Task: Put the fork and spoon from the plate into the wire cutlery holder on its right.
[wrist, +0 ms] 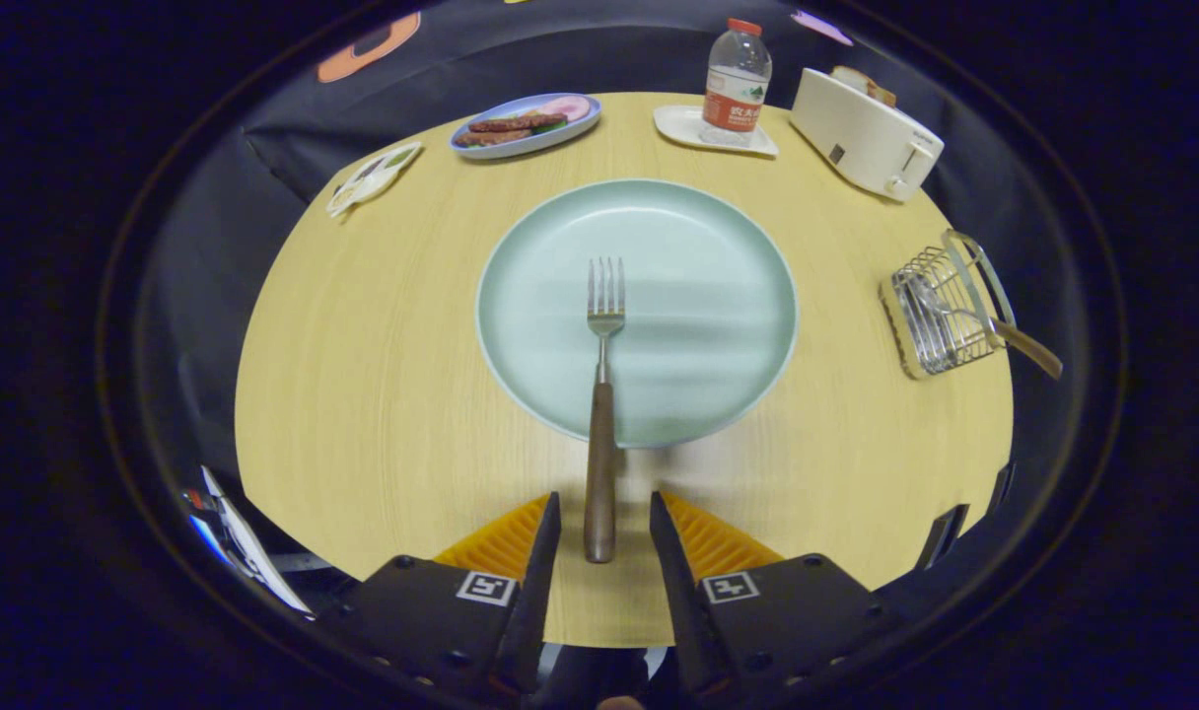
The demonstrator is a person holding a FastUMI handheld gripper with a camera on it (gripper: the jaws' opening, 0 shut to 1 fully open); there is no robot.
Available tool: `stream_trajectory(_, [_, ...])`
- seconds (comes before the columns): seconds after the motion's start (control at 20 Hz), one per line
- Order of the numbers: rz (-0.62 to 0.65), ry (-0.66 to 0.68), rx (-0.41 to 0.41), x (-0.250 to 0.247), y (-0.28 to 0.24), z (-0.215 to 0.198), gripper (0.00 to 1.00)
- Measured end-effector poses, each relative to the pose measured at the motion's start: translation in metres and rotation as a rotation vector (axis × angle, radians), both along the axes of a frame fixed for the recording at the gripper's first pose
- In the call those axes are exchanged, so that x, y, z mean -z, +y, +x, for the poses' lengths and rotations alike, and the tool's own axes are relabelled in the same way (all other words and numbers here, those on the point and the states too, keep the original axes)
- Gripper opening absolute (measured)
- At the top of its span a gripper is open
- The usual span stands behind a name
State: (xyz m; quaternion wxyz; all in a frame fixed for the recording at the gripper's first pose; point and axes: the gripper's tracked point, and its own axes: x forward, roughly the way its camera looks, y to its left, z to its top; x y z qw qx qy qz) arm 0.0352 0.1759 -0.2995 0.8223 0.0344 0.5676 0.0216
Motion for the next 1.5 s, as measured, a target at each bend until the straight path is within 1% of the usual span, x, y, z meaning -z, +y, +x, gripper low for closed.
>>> stream_trajectory(0.1, [-0.003, 0.006, -0.007, 0.001, 0.0, 0.001, 0.41])
stream_trajectory(0.2, [-0.01, 0.014, -0.012, 0.001, -0.003, 0.002, 0.16])
stream_trajectory(0.25, [-0.004, 0.021, -0.026, 0.0, -0.003, 0.001, 0.12])
stream_trajectory(0.35, [0.003, 0.018, -0.053, -0.01, -0.007, 0.002, 0.11])
stream_trajectory(0.4, [-0.002, 0.026, -0.068, -0.008, -0.008, -0.002, 0.03])
stream_trajectory(0.5, [0.008, 0.019, -0.079, -0.015, -0.012, -0.004, 0.03])
stream_trajectory(0.55, [0.007, 0.014, -0.083, -0.021, -0.015, -0.004, 0.01])
stream_trajectory(0.7, [0.018, -0.013, -0.094, -0.039, -0.023, -0.007, 0.01])
stream_trajectory(0.85, [0.009, -0.042, -0.105, -0.071, -0.041, -0.009, 0.01])
stream_trajectory(1.0, [0.007, -0.072, -0.109, -0.111, -0.073, -0.011, 0.01])
stream_trajectory(1.15, [-0.01, -0.092, -0.072, -0.151, -0.124, -0.012, 0.01])
stream_trajectory(1.3, [-0.024, -0.088, -0.006, -0.183, -0.183, -0.017, 0.01])
stream_trajectory(1.4, [-0.025, -0.063, 0.028, -0.193, -0.213, -0.019, 0.01])
stream_trajectory(1.5, [-0.033, -0.029, 0.045, -0.194, -0.241, -0.021, 0.01])
